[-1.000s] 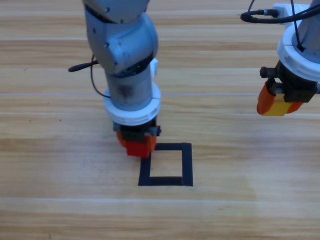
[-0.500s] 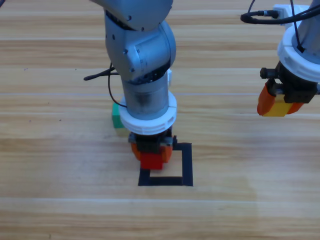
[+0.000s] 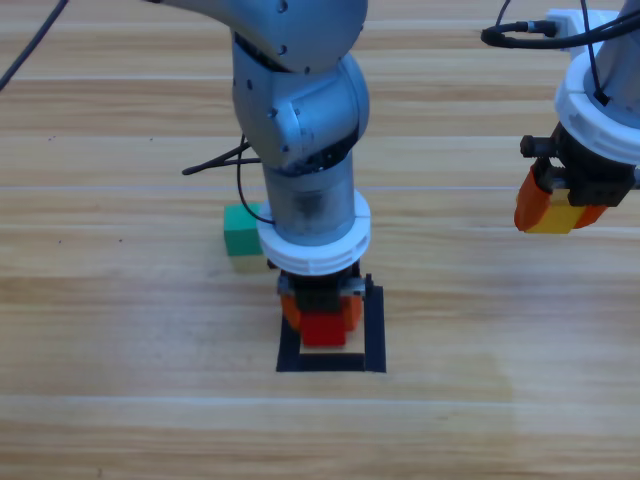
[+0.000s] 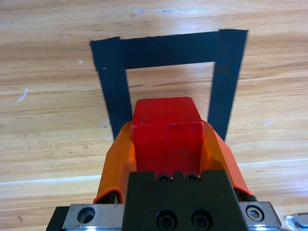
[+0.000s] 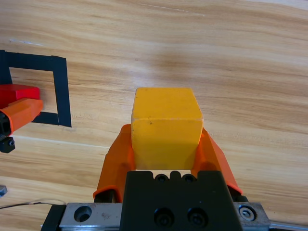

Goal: Stack the blocks in the rectangular block: red at the bottom, yellow in the middle, green on top

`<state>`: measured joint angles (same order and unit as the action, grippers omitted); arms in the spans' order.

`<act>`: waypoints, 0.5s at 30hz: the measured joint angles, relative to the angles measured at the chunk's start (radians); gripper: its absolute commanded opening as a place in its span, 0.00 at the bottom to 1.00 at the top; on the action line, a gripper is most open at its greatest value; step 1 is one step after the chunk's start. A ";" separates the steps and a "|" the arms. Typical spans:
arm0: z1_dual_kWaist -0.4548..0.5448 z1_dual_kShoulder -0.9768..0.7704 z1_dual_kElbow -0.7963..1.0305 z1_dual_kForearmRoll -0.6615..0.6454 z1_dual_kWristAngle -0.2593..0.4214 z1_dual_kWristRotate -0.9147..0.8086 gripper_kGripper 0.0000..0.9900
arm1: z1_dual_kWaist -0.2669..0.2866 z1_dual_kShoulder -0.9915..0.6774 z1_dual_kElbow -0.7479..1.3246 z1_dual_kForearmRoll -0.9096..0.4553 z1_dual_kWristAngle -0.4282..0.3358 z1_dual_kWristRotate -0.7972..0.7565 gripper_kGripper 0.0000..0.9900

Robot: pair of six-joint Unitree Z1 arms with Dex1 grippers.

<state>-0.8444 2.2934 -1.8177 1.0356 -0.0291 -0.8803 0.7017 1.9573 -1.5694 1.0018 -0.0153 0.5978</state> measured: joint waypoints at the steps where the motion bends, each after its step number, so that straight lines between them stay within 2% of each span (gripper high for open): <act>1: -0.003 0.000 -0.007 0.000 0.000 -0.005 0.04 | 0.000 0.000 0.000 0.000 0.000 0.000 0.00; 15: -0.045 0.002 -0.036 0.000 0.005 -0.033 0.04 | 0.000 0.000 0.000 0.000 0.000 0.000 0.00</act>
<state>-0.8891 2.2949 -1.8533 1.0356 -0.0241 -0.9137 0.7016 1.9575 -1.5694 1.0019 -0.0153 0.5978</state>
